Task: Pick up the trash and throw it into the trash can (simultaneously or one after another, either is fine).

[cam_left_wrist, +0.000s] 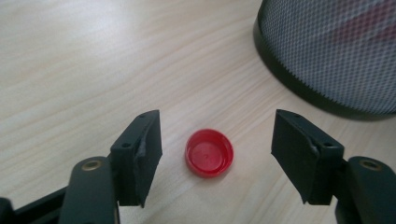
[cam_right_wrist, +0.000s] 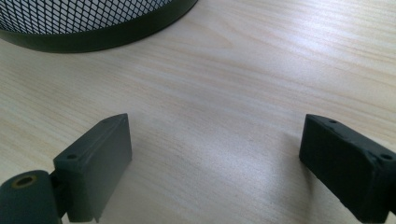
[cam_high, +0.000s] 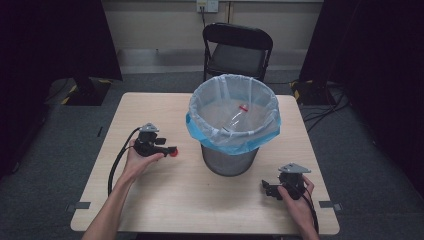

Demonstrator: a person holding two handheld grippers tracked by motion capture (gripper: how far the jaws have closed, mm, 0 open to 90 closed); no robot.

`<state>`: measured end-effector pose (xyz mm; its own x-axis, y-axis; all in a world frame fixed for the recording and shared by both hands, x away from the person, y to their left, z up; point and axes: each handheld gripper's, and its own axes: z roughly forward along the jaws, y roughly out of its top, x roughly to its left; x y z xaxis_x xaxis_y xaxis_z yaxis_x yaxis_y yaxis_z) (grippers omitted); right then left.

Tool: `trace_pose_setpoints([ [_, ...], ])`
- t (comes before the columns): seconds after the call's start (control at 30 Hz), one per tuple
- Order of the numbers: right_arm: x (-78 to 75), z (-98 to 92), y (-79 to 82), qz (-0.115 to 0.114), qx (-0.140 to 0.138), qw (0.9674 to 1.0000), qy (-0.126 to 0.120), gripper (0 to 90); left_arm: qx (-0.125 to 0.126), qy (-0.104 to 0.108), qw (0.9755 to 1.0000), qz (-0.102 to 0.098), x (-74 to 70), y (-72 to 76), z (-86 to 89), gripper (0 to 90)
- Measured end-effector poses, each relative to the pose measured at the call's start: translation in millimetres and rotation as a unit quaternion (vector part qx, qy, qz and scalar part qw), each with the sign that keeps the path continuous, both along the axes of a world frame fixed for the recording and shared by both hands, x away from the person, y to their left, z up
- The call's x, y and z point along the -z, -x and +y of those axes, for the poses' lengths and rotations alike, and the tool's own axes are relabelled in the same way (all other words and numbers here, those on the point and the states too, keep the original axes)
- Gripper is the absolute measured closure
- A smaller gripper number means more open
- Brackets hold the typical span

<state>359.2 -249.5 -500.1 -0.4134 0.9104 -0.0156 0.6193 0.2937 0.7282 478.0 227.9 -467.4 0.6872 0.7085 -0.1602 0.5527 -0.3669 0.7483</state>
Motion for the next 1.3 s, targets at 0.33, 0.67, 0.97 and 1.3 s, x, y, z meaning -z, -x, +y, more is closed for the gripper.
trace_pose_setpoints([
  [0.33, 0.0, 0.0, 0.0, 0.0, 0.0, 1.0, 0.0, 8.5, 0.01, -0.027, 0.9994, 0.021, 15.6, -4.3, -9.9, 41.4],
  [0.67, 0.1, -0.1, -0.1, -0.001, -0.001, 1.0, 0.0, 8.5, 0.004, -0.074, 0.9972, -0.01, 21.3, 2.3, -16.7, 52.1],
  [0.97, 0.0, 0.0, 0.0, 0.0, 0.0, 1.0, 0.0, 8.5, 0.002, -0.087, 0.9961, -0.019, 20.9, 4.4, -19.5, 58.5],
  [1.3, 0.0, 0.1, 0.1, 0.0, 0.0, 1.0, 0.0, 8.5, 0.014, -0.086, 0.9961, -0.012, 19.5, 7.2, -20.9, 59.0],
])
